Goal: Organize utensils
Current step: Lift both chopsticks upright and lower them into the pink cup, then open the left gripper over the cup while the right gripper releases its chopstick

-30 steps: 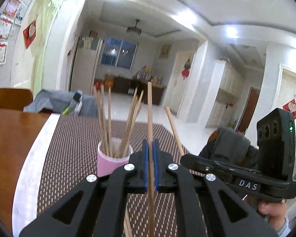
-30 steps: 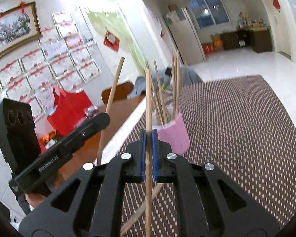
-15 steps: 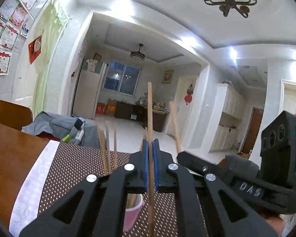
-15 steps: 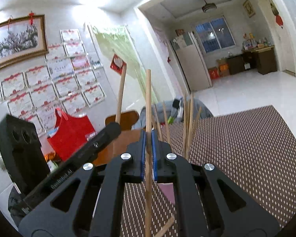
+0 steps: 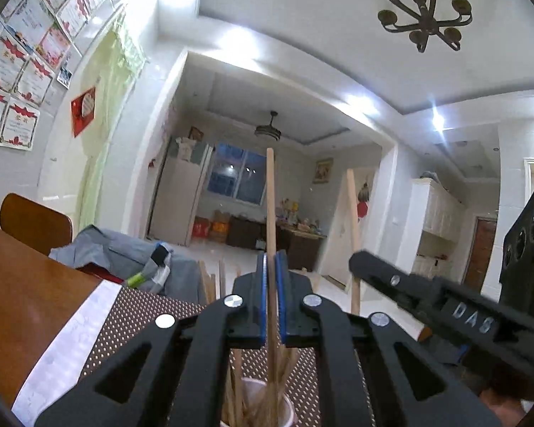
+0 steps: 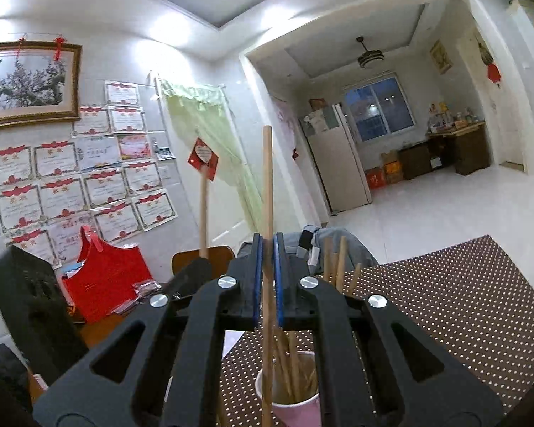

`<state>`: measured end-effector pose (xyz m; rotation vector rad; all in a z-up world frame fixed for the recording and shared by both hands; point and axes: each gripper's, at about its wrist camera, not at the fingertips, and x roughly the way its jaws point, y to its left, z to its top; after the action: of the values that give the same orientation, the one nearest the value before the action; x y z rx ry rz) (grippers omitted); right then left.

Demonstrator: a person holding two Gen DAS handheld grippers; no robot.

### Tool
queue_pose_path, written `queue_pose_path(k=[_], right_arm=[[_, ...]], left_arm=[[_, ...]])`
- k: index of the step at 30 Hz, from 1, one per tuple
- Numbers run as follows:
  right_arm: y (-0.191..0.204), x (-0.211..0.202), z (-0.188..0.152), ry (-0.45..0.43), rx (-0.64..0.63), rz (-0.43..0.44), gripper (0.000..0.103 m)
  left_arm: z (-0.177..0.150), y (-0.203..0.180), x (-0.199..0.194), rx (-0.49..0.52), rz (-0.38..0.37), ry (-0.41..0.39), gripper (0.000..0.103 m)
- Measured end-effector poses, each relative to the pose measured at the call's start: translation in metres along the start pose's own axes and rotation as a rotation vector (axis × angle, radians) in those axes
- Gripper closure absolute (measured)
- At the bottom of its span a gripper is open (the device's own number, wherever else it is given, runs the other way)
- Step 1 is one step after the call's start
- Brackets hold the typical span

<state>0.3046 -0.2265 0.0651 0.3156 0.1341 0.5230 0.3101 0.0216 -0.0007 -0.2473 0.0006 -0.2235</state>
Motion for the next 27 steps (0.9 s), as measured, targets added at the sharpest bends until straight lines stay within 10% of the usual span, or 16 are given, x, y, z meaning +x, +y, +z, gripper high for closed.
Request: queue_pose_path(k=[27], right_arm=[[-0.015,0.015,-0.017,-0.019,-0.011,-0.087,0.097]], left_arm=[[-0.037,-0.001,0.044,0.080,0.113,-0.066,0.098]])
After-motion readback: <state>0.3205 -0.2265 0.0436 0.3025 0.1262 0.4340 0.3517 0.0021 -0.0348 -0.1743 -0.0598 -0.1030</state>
